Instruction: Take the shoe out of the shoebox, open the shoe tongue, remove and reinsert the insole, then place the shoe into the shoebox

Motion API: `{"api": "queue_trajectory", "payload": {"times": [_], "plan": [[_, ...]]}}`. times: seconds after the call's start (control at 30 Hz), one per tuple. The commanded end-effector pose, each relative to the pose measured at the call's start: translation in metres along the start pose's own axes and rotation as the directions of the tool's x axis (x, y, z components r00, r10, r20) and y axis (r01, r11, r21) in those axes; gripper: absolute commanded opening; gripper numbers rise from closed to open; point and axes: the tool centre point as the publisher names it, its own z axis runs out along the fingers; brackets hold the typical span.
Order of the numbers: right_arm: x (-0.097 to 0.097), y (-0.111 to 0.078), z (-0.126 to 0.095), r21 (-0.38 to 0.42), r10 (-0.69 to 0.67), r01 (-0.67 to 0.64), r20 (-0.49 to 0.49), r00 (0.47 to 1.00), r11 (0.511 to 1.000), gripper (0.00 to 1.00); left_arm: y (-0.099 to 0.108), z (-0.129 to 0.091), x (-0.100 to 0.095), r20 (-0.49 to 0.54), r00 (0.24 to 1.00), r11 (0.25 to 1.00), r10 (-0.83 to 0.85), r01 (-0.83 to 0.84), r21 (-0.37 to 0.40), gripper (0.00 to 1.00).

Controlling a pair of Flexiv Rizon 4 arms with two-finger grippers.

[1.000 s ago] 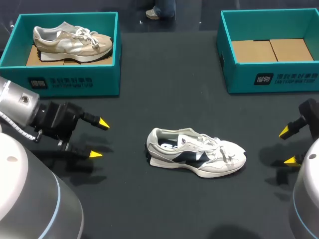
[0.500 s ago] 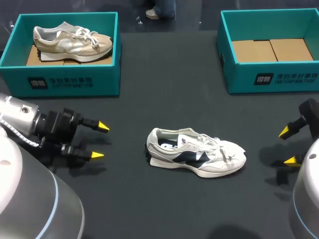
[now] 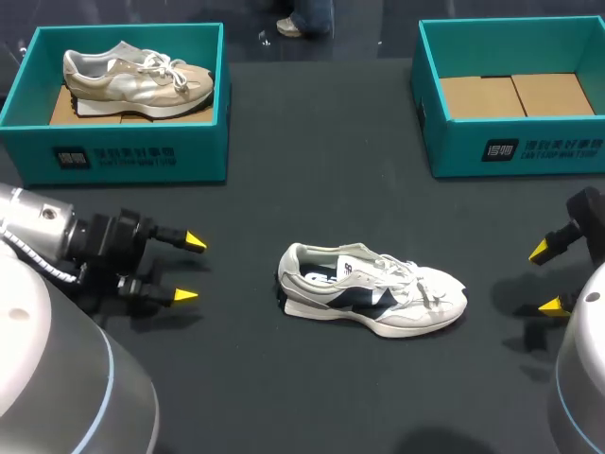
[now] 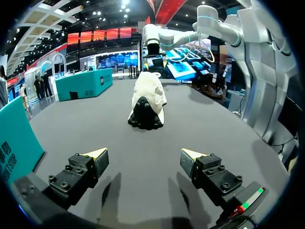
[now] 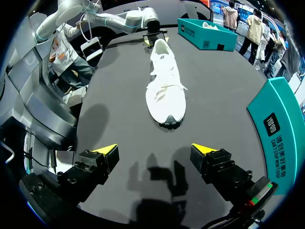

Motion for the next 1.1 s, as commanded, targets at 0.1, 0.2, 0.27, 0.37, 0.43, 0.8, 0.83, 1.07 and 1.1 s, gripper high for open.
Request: {"api": "queue_trajectory", "payload": {"times": [0.1, 0.2, 0.27, 0.37, 0.43, 0.8, 0.83, 1.07, 1.1], "plan": [[0.002, 0.000, 0.000, 0.001, -0.001, 0.001, 0.003, 1.000, 1.000, 1.00, -0.001, 0.013, -0.002, -0.003, 1.000, 1.000, 0.009, -0.009, 0.007, 1.00], [0.002, 0.000, 0.000, 0.001, -0.001, 0.001, 0.003, 1.000, 1.000, 1.00, -0.003, 0.019, -0.004, -0.008, 1.000, 1.000, 0.013, -0.013, 0.012, 1.00], [0.002, 0.000, 0.000, 0.001, -0.001, 0.001, 0.003, 1.000, 1.000, 1.00, -0.004, 0.024, -0.005, -0.013, 1.000, 1.000, 0.014, -0.014, 0.014, 1.00], [0.002, 0.000, 0.000, 0.001, -0.001, 0.001, 0.003, 1.000, 1.000, 1.00, -0.007, 0.031, -0.007, -0.020, 1.000, 1.000, 0.014, -0.014, 0.022, 1.00], [0.002, 0.000, 0.000, 0.001, -0.001, 0.001, 0.003, 1.000, 1.000, 1.00, -0.010, 0.036, -0.007, -0.026, 0.999, 0.999, 0.020, -0.019, 0.026, 1.00], [0.002, 0.000, 0.000, 0.001, -0.001, 0.001, 0.003, 1.000, 1.000, 1.00, -0.023, 0.067, -0.006, -0.075, 0.996, 0.998, 0.042, -0.038, 0.049, 1.00], [0.002, 0.000, 0.000, 0.001, -0.001, 0.001, 0.003, 1.000, 1.000, 1.00, -0.024, 0.069, -0.005, -0.078, 0.996, 0.998, 0.043, -0.040, 0.049, 1.00], [0.002, 0.000, 0.000, 0.001, -0.001, 0.001, 0.003, 1.000, 1.000, 1.00, -0.030, 0.085, -0.005, -0.093, 0.994, 0.997, 0.054, -0.049, 0.058, 1.00], [0.002, 0.000, 0.000, 0.001, -0.001, 0.001, 0.003, 1.000, 1.000, 1.00, -0.031, 0.087, -0.005, -0.094, 0.994, 0.997, 0.055, -0.050, 0.060, 1.00]]}}
